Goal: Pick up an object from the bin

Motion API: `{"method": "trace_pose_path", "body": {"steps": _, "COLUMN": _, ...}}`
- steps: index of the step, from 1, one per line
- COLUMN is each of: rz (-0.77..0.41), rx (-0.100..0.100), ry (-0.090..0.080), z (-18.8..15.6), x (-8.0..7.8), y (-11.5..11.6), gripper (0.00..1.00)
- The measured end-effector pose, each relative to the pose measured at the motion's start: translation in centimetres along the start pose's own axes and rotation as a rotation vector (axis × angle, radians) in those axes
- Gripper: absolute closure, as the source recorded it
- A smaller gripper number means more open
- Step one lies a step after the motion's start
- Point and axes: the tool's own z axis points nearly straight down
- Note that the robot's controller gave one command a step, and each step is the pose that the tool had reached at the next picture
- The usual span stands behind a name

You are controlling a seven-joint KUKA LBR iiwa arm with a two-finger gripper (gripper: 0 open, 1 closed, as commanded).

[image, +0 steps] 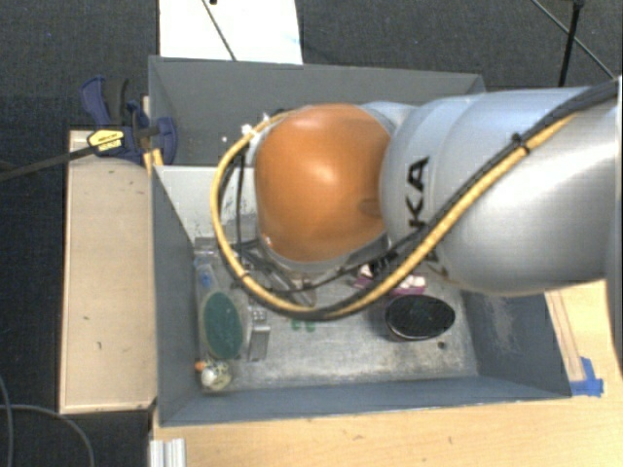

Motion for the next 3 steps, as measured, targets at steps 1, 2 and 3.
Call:
{"method": "trace_pose_path", "body": {"steps": 1, "rz": -0.134, "rx": 0.002, "ry": -0.001, "z": 11.8, "x": -1.6, "y": 0.1, "gripper": 0.00}}
{"method": "trace_pose_path", "body": {"steps": 2, "rz": -0.553, "rx": -0.003, "ry": -0.023, "z": 17.1, "x": -5.1, "y": 0.2, "gripper": 0.00}}
{"method": "trace_pose_path", "body": {"steps": 3, "rz": -0.548, "rx": -0.004, "ry": -0.027, "z": 16.8, "x": -5.3, "y": 0.3, "gripper": 1.00}}
